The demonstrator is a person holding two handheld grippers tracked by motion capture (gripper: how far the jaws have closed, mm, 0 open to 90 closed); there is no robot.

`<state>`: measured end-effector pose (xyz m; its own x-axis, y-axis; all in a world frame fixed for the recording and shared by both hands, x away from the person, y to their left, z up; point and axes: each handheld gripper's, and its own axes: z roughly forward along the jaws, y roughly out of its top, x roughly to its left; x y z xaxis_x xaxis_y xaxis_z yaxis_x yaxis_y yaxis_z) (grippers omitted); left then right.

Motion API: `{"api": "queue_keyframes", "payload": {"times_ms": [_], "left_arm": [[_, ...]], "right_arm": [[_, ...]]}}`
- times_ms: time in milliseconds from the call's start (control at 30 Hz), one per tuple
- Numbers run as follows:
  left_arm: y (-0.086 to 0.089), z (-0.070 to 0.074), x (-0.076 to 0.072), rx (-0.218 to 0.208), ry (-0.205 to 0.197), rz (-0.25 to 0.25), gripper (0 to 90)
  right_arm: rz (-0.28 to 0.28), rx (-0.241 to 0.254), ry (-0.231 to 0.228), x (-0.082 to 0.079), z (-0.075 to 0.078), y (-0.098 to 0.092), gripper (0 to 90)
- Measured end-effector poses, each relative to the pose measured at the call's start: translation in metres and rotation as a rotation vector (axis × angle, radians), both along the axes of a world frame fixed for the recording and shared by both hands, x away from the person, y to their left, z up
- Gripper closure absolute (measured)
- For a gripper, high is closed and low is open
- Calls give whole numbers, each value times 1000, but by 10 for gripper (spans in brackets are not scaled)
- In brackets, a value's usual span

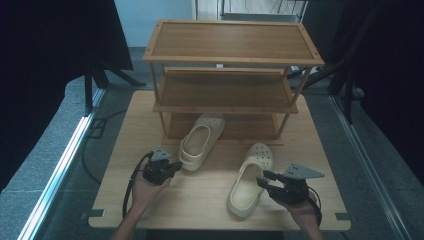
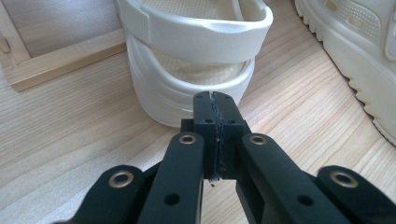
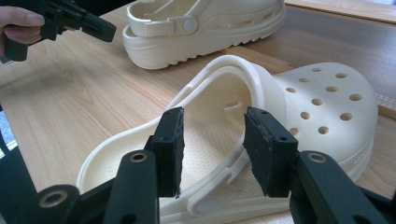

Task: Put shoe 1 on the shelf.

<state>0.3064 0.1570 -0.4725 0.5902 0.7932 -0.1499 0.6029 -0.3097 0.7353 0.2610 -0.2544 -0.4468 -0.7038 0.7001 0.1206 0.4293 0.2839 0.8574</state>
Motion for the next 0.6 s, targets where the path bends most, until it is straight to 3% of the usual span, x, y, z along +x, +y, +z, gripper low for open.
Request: {"api": "queue_keyframes", "payload": {"times_ms": [233, 600], "left_arm": [[-4, -5, 5, 6, 12, -7, 895], [-13, -5, 13, -48, 22, -35, 896]], "right_arm": [[-2, 1, 0, 0, 0, -1, 581], [-2, 1, 1, 1, 0, -1, 581]]}}
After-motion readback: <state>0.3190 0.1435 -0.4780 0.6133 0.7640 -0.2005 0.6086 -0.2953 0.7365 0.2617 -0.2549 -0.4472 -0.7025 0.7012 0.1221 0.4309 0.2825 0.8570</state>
